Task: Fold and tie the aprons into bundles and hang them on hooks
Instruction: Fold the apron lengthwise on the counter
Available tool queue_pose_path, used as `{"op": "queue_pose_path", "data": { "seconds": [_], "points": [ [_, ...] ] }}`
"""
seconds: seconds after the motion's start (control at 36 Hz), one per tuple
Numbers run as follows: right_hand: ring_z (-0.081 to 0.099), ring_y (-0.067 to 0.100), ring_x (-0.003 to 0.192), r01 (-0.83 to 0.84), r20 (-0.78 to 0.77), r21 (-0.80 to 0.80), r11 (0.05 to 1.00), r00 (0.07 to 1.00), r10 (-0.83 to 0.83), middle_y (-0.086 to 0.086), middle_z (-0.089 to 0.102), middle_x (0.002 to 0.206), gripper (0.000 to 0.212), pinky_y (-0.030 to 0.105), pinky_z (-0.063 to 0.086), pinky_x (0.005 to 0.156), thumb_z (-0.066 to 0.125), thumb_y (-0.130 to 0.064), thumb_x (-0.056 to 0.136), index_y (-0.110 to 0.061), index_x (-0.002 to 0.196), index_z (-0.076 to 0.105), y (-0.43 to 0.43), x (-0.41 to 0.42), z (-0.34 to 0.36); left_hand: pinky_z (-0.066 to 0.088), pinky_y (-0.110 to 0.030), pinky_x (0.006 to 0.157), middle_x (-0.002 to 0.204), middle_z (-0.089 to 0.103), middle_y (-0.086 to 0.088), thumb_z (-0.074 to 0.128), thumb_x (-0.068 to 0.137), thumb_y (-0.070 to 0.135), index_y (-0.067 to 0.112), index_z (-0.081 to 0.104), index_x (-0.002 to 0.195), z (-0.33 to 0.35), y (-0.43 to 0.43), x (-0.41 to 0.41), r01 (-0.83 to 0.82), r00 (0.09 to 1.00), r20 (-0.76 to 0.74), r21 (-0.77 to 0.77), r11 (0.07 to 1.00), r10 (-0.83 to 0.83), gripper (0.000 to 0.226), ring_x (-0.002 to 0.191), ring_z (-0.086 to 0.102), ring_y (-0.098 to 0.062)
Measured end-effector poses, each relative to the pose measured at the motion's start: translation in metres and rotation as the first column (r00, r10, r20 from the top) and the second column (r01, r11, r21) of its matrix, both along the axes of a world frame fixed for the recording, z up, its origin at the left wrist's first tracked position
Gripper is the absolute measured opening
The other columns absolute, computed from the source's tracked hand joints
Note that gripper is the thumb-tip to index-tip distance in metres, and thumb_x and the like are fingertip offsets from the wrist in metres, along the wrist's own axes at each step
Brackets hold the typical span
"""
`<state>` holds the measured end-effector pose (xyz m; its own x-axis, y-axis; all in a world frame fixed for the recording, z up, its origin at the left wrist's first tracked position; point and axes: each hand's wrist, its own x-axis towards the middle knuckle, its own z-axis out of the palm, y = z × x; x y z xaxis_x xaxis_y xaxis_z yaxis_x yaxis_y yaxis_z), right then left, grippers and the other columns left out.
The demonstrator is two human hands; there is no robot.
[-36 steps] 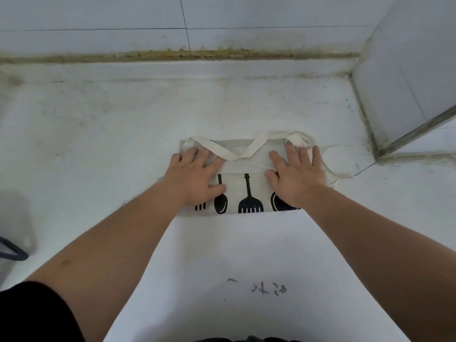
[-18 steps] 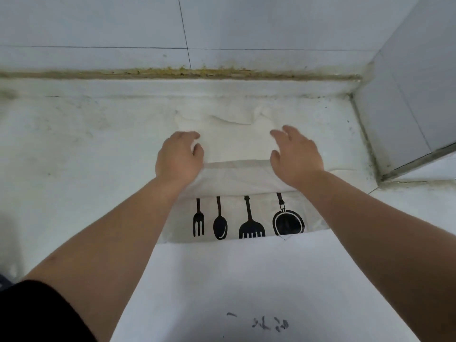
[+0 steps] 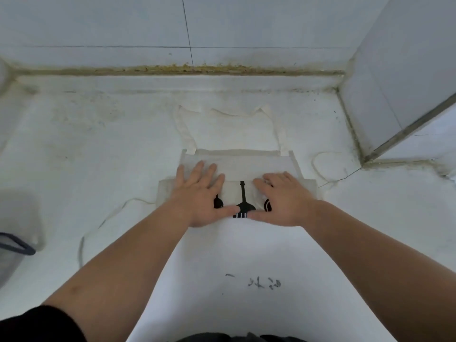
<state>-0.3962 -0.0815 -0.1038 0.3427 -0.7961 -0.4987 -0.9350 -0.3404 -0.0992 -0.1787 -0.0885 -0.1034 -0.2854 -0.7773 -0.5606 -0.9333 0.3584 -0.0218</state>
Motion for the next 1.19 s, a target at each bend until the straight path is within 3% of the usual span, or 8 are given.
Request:
{"op": "queue_pose_path", "data": {
  "seconds": [0.08,0.19,0.36,0.53,0.61,0.72,0.83,1.19],
  "points": [
    [-0.002,0.028,0.146,-0.048,-0.133,0.039,0.998,0.99,0.053,0.006,-0.003,0.159,0.112,0.046,-0.008,0.118,0.043,-0.085,0.069,-0.024,0.152,-0.003,0.01,-0.002,0.0,-0.005,-0.046,0.116,0.158,-0.007,0.0,0.03,0.066,0.093,0.026,-0.005,0.153,0.007,0.005,-0.005,-0.023,0.998,-0.06,0.035,0.999,0.025,0.116,0.145,-0.01,-0.025],
    [0.019,0.025,0.143,0.017,-0.035,0.014,1.0,0.999,-0.016,0.005,0.016,0.155,0.084,0.045,0.002,0.119,0.041,-0.071,0.083,-0.026,0.15,0.015,0.009,-0.003,0.004,0.017,-0.036,0.111,0.141,0.017,-0.003,0.061,0.063,0.078,0.021,0.004,0.151,0.009,0.008,-0.003,0.038,0.995,-0.088,0.028,0.999,-0.036,0.119,0.134,0.017,-0.025],
    [0.047,0.02,0.125,0.157,0.174,0.168,0.973,0.967,-0.186,-0.005,0.055,0.131,0.064,0.034,0.037,0.103,0.046,-0.067,0.084,-0.028,0.135,0.051,-0.017,-0.008,0.03,0.041,-0.028,0.088,0.12,0.055,0.004,0.055,0.085,0.025,0.022,0.056,0.118,0.036,-0.015,0.004,-0.076,0.949,-0.295,0.118,0.99,0.108,0.034,0.121,0.049,-0.025],
    [0.051,0.018,0.071,0.22,0.09,0.062,0.973,0.97,-0.225,-0.003,0.05,0.07,0.06,0.031,0.036,0.062,0.043,-0.077,0.079,-0.018,0.067,0.044,-0.05,-0.015,0.038,0.038,-0.029,0.089,0.12,0.06,0.0,0.053,0.092,0.05,0.019,0.067,0.112,0.044,-0.048,0.013,-0.307,0.85,-0.326,0.332,0.892,0.413,0.04,0.113,0.053,-0.021],
    [0.052,0.021,0.08,0.236,-0.009,-0.065,0.97,0.971,-0.237,-0.004,0.053,0.079,0.057,0.032,0.038,0.069,0.036,-0.075,0.084,-0.019,0.082,0.045,-0.059,-0.013,0.035,0.035,-0.03,0.065,0.08,0.058,0.001,0.043,0.087,0.068,0.016,0.058,0.077,0.036,-0.062,0.017,-0.276,0.909,-0.288,0.126,0.953,0.301,0.056,0.08,0.054,-0.019],
    [0.049,0.028,0.115,0.154,-0.109,-0.316,0.936,0.974,-0.197,0.004,0.057,0.121,0.042,0.042,0.023,0.109,0.025,-0.046,0.1,-0.02,0.121,0.049,-0.058,-0.008,0.009,0.032,-0.035,0.1,0.135,0.05,-0.002,0.038,0.099,0.046,0.024,0.049,0.132,0.018,-0.07,0.011,0.059,0.997,-0.03,-0.281,0.958,-0.07,0.041,0.123,0.046,-0.024],
    [0.029,0.033,0.133,0.231,0.031,-0.316,0.92,0.972,-0.234,0.009,0.034,0.147,0.075,0.047,-0.002,0.116,-0.007,-0.042,0.085,-0.018,0.142,0.036,-0.038,0.01,-0.011,0.016,-0.043,0.115,0.157,0.022,-0.009,0.028,0.1,0.036,0.019,0.03,0.149,-0.009,-0.044,-0.021,0.159,0.945,-0.238,-0.263,0.952,-0.223,0.052,0.141,0.028,-0.03],
    [0.0,0.028,0.145,0.221,-0.041,-0.138,0.966,0.973,-0.229,0.001,-0.005,0.16,0.069,0.041,-0.015,0.116,0.007,-0.064,0.092,-0.03,0.151,-0.001,-0.019,0.01,-0.026,-0.018,-0.033,0.112,0.161,-0.012,0.004,-0.014,0.08,0.065,0.033,-0.009,0.151,-0.038,-0.006,0.011,-0.085,0.984,-0.176,-0.298,0.951,0.033,0.078,0.147,-0.012,-0.014]
  ]
}}
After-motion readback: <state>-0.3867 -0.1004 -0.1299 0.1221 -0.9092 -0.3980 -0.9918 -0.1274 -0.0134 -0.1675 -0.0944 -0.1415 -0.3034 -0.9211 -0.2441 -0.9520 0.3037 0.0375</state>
